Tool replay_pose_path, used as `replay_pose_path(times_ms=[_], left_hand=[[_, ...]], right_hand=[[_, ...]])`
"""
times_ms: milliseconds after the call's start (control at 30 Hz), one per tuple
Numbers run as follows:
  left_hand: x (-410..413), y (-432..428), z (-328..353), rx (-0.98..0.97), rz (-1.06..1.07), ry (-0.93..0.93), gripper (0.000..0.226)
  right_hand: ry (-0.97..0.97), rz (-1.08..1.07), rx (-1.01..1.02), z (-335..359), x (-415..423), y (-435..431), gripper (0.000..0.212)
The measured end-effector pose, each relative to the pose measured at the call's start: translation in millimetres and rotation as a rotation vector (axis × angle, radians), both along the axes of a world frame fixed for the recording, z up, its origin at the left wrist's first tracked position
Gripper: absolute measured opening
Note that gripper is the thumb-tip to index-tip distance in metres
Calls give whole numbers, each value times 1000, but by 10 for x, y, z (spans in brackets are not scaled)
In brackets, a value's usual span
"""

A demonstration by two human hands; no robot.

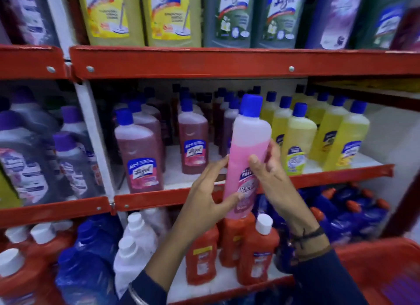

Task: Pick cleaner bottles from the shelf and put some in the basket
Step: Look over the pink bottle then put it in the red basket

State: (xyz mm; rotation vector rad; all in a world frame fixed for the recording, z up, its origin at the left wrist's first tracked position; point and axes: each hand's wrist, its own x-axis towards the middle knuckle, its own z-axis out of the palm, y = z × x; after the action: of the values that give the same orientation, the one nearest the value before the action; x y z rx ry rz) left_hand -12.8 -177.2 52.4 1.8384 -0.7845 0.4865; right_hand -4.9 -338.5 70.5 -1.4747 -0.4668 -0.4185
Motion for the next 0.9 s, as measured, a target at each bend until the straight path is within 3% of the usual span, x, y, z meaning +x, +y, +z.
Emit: replay_pose_path(times_ms=[133, 467, 633, 900], left_hand=[[-43, -587, -145, -91, -194, 168, 61], [-144, -2135, -800, -26, -412, 458, 60], [-219, -2699, -1381, 17, -411, 566, 52], [-119, -3429, -2130, 369, -302, 616, 44]], right_hand=[[57, -68, -98, 32, -242, -830, 50], [237, -190, -346, -615, -776, -2420, 76], [412, -222, -434, -1229, -873, -3033, 70], [603, -329, -840, -2215, -782, -3639, 63]])
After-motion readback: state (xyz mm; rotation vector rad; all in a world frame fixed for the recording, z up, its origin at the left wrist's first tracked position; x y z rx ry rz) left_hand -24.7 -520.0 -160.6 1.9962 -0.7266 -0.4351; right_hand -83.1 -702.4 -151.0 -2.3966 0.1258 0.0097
